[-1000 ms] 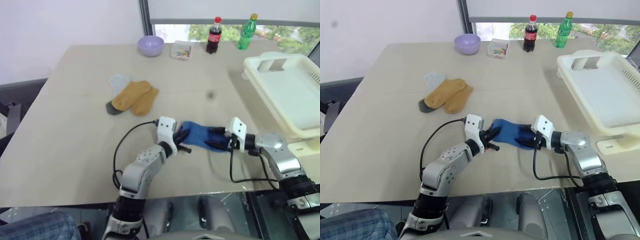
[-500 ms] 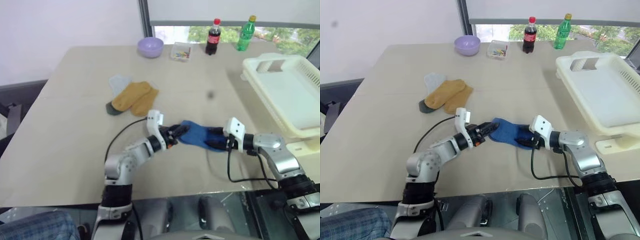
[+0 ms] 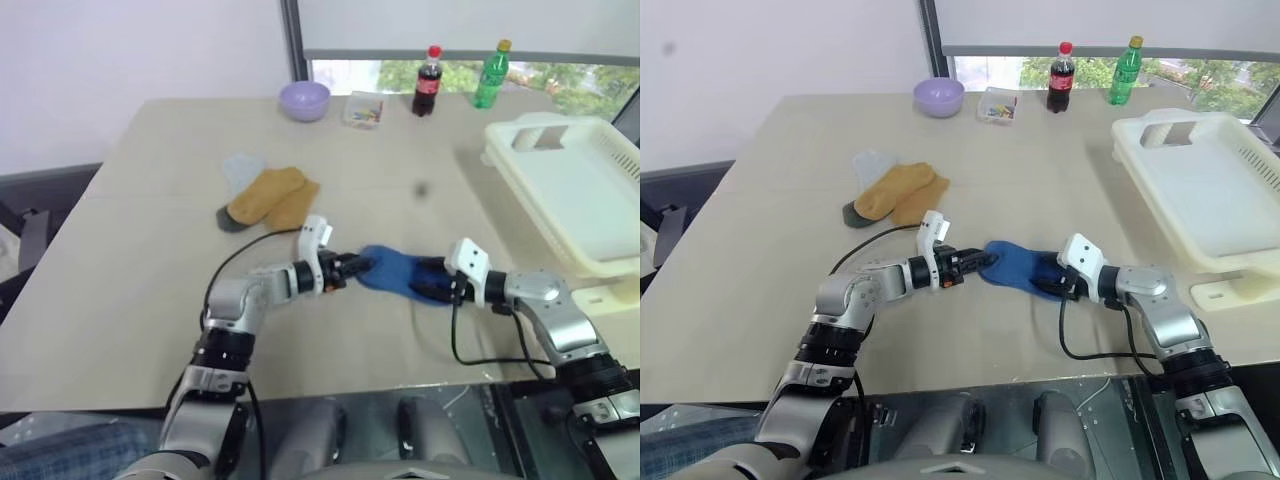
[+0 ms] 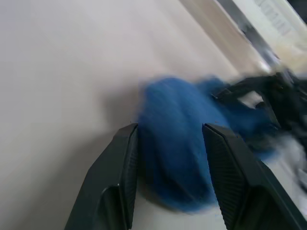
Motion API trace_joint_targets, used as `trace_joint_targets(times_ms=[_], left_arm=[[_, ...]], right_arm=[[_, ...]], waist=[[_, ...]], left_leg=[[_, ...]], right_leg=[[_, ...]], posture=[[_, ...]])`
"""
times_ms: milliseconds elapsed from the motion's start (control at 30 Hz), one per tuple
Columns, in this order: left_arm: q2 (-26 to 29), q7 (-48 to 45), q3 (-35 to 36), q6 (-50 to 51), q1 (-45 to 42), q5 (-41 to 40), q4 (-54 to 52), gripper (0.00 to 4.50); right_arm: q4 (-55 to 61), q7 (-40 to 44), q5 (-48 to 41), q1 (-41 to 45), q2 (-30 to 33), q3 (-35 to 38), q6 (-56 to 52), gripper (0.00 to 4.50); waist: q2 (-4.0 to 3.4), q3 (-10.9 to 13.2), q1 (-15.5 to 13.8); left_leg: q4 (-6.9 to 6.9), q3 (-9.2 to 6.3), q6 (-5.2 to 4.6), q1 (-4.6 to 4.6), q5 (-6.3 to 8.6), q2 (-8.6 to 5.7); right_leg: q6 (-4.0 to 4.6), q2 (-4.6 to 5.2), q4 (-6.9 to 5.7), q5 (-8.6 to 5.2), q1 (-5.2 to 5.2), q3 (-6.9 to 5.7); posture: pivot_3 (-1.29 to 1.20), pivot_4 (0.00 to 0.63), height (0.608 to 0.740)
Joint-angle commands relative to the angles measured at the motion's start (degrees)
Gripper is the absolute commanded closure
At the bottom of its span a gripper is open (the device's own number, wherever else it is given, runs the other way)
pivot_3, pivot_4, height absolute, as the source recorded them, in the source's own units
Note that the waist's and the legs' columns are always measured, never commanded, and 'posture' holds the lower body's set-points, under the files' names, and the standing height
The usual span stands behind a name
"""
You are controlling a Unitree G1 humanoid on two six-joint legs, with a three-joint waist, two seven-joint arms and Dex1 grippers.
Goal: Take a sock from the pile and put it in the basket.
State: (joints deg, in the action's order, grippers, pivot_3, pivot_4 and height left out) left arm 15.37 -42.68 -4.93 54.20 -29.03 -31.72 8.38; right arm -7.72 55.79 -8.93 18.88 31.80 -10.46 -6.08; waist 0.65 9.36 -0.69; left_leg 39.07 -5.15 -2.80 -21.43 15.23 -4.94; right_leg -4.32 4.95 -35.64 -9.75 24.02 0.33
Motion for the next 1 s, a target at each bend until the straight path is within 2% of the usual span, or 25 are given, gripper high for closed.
trace_joint_targets(times_ms=[33,200,400,600,1000], left_arm=[[-0.01,-4.83,-5.26,7.81,2.20,-2.35,1.37,2.29],[-0.13,-6.06,-3.85,8.77,1.58,-3.17,1.74,2.29],[-3.97,-4.88,5.22,15.63,-0.21,-10.52,3.97,2.29],[-5.60,-4.82,7.56,20.91,0.52,-15.52,0.81,2.29],[-8.57,0.70,13.25,14.80,-0.96,-14.94,4.33,2.29]], right_arm=[[-0.60,-0.86,1.99,-1.24,-0.34,-1.33,-1.05,1.98],[-0.27,-1.22,2.36,-1.64,-0.29,-1.31,-0.89,1.98],[0.75,-2.21,2.44,-2.35,-0.17,-0.95,-1.11,1.98],[0.23,-2.38,2.62,-1.87,-0.02,-0.85,-0.87,1.98],[-0.54,-2.37,2.88,-0.85,-0.20,-1.15,-0.42,1.98]], waist=[[0.00,-0.02,0.03],[0.00,-0.02,0.04],[0.03,0.01,0.08],[0.03,0.04,0.14],[0.03,0.06,0.18]], left_leg=[[-0.04,0.00,0.00,0.01,0.00,0.00],[-0.19,-0.03,-0.01,0.03,-0.01,0.02],[-0.22,-0.06,0.00,0.02,0.00,0.02],[-0.23,-0.13,0.01,-0.09,-0.01,0.02],[-0.23,-0.19,0.04,-0.12,-0.01,0.03]], right_leg=[[0.00,0.00,0.01,0.00,0.00,0.00],[0.00,-0.01,0.10,0.00,0.03,0.00],[-0.01,0.00,0.15,0.00,0.03,-0.01],[-0.01,0.00,0.23,0.00,0.08,-0.09],[-0.02,0.02,0.26,0.00,0.08,-0.16]], posture=[[0.00,0.150,0.732],[0.00,0.150,0.732],[0.00,0.150,0.732],[0.00,0.150,0.732],[0.00,0.150,0.732]])
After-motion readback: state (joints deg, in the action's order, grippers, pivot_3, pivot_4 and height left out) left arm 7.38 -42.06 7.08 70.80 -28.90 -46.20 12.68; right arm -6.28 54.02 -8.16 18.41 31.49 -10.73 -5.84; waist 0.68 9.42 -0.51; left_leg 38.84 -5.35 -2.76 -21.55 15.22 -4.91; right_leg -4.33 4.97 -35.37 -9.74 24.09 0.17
